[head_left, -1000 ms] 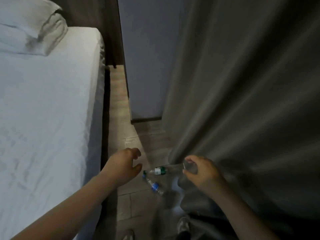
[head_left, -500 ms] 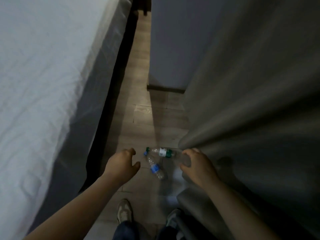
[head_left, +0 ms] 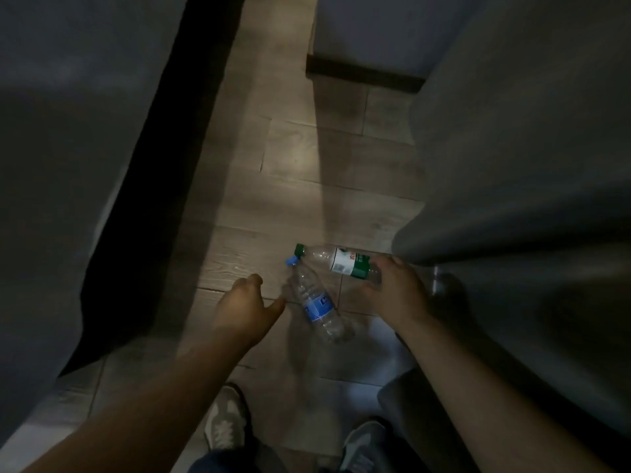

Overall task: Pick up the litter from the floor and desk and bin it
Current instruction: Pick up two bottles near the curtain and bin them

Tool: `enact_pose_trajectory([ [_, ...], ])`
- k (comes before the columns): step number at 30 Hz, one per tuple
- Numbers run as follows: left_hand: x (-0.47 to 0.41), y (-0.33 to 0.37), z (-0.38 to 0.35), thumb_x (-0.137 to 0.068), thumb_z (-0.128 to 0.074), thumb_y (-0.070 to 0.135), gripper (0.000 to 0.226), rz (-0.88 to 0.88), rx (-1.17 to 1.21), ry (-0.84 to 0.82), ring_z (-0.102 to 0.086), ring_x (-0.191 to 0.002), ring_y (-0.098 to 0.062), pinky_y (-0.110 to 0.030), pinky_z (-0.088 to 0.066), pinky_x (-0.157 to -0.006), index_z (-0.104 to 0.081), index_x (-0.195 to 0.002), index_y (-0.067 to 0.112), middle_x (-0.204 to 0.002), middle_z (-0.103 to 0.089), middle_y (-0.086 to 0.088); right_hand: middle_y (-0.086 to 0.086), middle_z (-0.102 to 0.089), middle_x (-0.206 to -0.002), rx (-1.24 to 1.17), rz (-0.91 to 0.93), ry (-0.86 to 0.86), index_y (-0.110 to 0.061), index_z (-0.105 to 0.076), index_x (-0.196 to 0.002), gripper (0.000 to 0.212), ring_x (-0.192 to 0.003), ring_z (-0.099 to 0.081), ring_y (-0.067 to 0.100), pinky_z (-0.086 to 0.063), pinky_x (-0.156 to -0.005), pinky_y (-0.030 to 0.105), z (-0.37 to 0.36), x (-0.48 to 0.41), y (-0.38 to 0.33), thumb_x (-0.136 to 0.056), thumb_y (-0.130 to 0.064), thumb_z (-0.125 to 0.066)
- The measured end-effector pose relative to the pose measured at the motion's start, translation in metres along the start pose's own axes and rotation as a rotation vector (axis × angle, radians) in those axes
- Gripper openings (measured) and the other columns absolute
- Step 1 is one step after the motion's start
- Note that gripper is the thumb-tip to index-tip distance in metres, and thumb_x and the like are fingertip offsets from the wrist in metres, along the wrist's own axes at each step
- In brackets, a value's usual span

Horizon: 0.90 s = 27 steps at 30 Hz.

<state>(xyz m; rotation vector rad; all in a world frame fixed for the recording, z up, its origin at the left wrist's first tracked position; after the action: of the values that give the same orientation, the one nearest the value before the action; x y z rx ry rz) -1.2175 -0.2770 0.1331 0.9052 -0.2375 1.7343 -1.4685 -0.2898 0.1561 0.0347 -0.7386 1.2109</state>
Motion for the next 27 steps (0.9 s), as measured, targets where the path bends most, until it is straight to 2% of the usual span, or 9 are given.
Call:
enact_pose_trajectory([
  [4, -0.039, -0.002, -0.060, -0.083, -0.061, 0.054, 0.063, -0.014, 0.045, -0.019, -0.058, -0.107, -0.022, -0.035, -0.050, -0.087, -0.049, -0.128, 0.013, -0.125, -0.055, -0.008, 0.006, -0.052, -0.132, 0.089, 0.018, -0.008, -0.018, -0.051, -0.134, 0.052, -0.119, -0.050, 0.024, -0.049, -0.095, 0.039, -0.040, -0.040, 0.025, -0.084, -0.022, -0.068],
  [8, -0.065, -0.005, -0.107, -0.082, -0.059, 0.057, 0.061, 0.018, 0.107, 0.001, -0.056, -0.099, -0.016, -0.028, -0.042, -0.072, -0.051, -0.123, 0.013, -0.123, -0.057, -0.007, 0.008, -0.050, -0.133, 0.123, 0.011, -0.032, -0.016, -0.050, -0.133, 0.055, -0.120, -0.048, 0.026, -0.047, -0.097, 0.039, -0.070, -0.069, 0.051, -0.083, -0.024, -0.070],
  [10, -0.077, -0.007, -0.124, -0.082, -0.060, 0.057, 0.062, 0.039, 0.135, 0.007, -0.057, -0.099, -0.017, -0.029, -0.042, -0.072, -0.050, -0.123, 0.012, -0.121, -0.058, -0.007, 0.008, -0.049, -0.133, 0.125, 0.009, -0.034, -0.016, -0.050, -0.134, 0.056, -0.122, -0.047, 0.026, -0.046, -0.098, 0.039, -0.082, -0.080, 0.061, -0.083, -0.026, -0.071],
  [14, -0.096, -0.008, -0.157, -0.080, -0.060, 0.060, 0.062, 0.053, 0.120, -0.010, -0.053, -0.087, -0.013, -0.028, -0.042, -0.067, -0.052, -0.118, 0.012, -0.111, -0.059, -0.007, 0.010, -0.047, -0.135, 0.146, 0.021, -0.052, -0.017, -0.046, -0.137, 0.062, -0.124, -0.045, 0.028, -0.044, -0.102, 0.042, -0.104, -0.101, 0.076, -0.081, -0.025, -0.072],
  [19, -0.117, -0.013, -0.188, -0.079, -0.057, 0.064, 0.063, 0.077, 0.112, -0.042, -0.060, -0.093, -0.022, -0.038, -0.053, -0.079, -0.053, -0.116, 0.013, -0.108, -0.059, -0.008, 0.010, -0.045, -0.134, 0.179, 0.033, -0.033, -0.016, -0.045, -0.135, 0.065, -0.123, -0.044, 0.029, -0.044, -0.099, 0.041, -0.125, -0.126, 0.087, -0.078, -0.027, -0.075],
  [24, -0.134, -0.014, -0.210, -0.071, -0.064, 0.067, 0.073, 0.103, 0.236, -0.025, -0.061, -0.094, -0.023, -0.036, -0.053, -0.081, -0.054, -0.116, 0.012, -0.109, -0.059, -0.009, 0.013, -0.045, -0.135, 0.203, 0.036, -0.064, -0.015, -0.043, -0.136, 0.067, -0.124, -0.042, 0.031, -0.041, -0.101, 0.041, -0.148, -0.143, 0.095, -0.079, -0.028, -0.075],
  [27, -0.138, -0.011, -0.216, -0.063, -0.073, 0.059, 0.074, 0.101, 0.408, 0.030, -0.061, -0.088, -0.018, -0.028, -0.052, -0.069, -0.051, -0.113, 0.009, -0.105, -0.058, -0.005, 0.014, -0.050, -0.133, 0.162, 0.022, -0.097, -0.013, -0.045, -0.135, 0.067, -0.122, -0.047, 0.031, -0.044, -0.100, 0.045, -0.159, -0.143, 0.102, -0.077, -0.027, -0.076],
])
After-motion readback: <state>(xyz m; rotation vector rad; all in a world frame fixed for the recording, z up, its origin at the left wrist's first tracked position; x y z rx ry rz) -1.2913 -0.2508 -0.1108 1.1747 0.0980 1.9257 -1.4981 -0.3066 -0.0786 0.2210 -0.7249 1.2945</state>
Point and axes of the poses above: each hand's wrist, its own x-axis away from the middle knuckle, its own z-axis out of the back of the hand, y = z × x, the point moved 9 cm from there along -x, towards the middle knuckle
